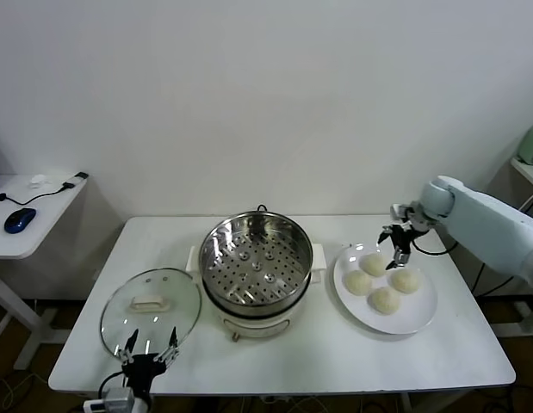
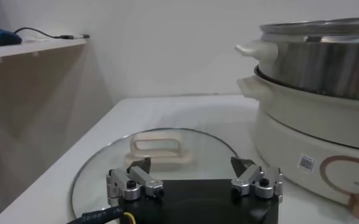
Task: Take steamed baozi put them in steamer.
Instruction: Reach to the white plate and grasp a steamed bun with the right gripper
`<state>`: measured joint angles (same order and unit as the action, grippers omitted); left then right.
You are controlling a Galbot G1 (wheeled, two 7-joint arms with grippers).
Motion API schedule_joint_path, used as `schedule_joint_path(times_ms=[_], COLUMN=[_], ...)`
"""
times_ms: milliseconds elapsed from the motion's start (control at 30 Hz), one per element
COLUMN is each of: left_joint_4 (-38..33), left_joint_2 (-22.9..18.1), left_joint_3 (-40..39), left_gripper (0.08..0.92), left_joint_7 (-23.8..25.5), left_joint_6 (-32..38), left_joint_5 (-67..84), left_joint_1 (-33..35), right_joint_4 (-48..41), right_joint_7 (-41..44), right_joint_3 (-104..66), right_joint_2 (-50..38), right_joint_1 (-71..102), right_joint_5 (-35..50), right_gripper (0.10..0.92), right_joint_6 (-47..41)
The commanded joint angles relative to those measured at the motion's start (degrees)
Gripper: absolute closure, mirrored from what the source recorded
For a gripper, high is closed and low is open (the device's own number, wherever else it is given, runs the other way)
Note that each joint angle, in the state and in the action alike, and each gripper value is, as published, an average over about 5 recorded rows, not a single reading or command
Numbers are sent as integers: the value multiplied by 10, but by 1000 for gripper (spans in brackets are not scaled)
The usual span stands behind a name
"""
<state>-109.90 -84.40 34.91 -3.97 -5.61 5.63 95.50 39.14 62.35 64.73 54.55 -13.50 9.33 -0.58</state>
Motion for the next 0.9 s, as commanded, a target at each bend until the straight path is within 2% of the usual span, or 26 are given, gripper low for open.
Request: schedule_joint_path(times_ms=[33, 433, 533, 700, 900], left_joint_4=[7, 13, 11, 8, 5], left_joint_2=[0, 0, 0, -1, -3], left_joint_3=[-1, -2, -2, -3, -4], left_gripper=[177, 177, 177, 177, 177], left_joint_7=[0, -1, -2, -3, -4], left_joint_6=[2, 4, 3, 3, 2], left_joint_5=[-1, -5, -5, -6, -9], left_joint_1=[-1, -4, -3, -2, 1], right_joint_4=[-86, -124, -123, -116, -89], right_joint_7=[-2, -3, -1, 4, 4], right_joint_3=[13, -18, -18, -18, -16], right_joint_2=[61, 89, 88, 84, 71], right_joint_1=[13, 34, 34, 35, 15], right_joint_5=[-22, -41, -41, -37, -21], right_gripper=[203, 204, 241, 351, 372], right_joint_6=[-14, -15, -16, -18, -18])
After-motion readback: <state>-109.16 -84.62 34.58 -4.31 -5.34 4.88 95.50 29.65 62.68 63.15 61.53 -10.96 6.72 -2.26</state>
